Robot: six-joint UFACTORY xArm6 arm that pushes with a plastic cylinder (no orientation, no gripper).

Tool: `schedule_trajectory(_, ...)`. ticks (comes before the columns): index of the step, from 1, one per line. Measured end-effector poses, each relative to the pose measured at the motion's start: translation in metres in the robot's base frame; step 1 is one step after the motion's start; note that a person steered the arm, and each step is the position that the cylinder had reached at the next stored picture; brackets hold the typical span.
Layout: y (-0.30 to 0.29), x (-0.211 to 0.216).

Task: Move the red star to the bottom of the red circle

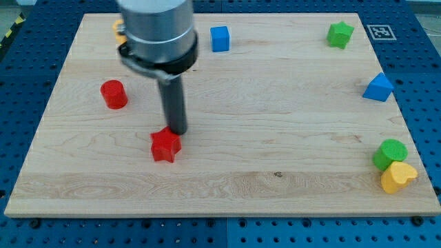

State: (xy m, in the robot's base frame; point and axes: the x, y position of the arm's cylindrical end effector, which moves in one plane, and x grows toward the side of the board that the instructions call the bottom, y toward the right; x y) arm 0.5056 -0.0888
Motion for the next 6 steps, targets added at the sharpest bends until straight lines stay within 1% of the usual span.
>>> schedule_trajectory(1, -0.038, 0.044)
schedule_trajectory(2, -0.044, 0.049)
schedule_trajectory(3, 0.002, 0.033)
schedule_trajectory(4, 0.056, 0.049)
schedule_trajectory(5, 0.075, 0.097)
schedule_trajectory(6, 0.025, 0.108)
